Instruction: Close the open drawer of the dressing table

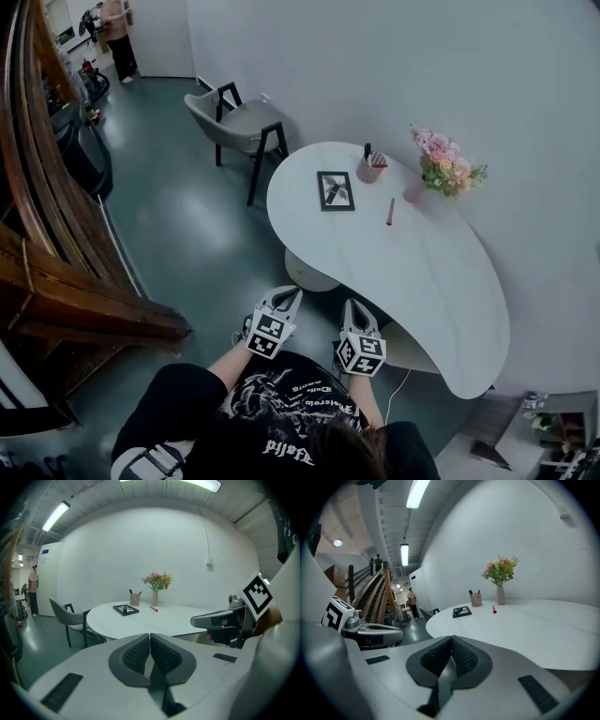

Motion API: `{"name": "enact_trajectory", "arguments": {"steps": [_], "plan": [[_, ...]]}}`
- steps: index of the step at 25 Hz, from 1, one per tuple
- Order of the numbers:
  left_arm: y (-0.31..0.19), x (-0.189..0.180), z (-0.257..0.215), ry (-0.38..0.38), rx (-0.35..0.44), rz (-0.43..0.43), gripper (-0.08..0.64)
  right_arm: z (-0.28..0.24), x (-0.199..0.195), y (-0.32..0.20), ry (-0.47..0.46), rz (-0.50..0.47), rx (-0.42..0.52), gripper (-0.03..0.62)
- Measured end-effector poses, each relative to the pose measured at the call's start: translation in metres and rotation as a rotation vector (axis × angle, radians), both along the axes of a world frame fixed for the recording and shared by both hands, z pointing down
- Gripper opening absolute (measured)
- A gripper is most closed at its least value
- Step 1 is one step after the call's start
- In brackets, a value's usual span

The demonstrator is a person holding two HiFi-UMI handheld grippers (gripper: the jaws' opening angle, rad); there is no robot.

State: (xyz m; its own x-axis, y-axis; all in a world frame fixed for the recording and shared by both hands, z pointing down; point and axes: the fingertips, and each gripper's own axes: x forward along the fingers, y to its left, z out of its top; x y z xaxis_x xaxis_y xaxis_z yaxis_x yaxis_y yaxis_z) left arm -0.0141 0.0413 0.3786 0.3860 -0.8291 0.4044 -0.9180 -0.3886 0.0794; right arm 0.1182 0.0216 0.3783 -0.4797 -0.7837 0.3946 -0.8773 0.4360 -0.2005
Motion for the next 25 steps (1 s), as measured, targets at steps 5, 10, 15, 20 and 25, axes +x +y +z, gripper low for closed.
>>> {"name": "enact_trajectory", "arguments": {"steps": [5,10,15,20,25], "plan": [[0.006,0.000,0.001,0.007,0.005,-0.015,0.026,0.001,0.001,0.006,0.005,-0.008,0.010,0.026],[0.002,0.006,0.000,0.003,0.013,-0.013,0.026,0.008,0.002,0.006,0.009,-0.016,-0.005,0.026],[0.004,0.013,-0.001,-0.004,0.033,-0.005,0.026,0.009,0.006,0.006,0.007,-0.010,-0.005,0.026],[0.006,0.013,-0.002,-0.007,0.041,-0.003,0.026,0.006,0.010,0.006,0.015,-0.001,0.006,0.026],[0.005,0.021,-0.002,-0.003,0.048,-0.004,0.026,0.006,0.021,0.006,0.026,0.011,0.011,0.026]]}}
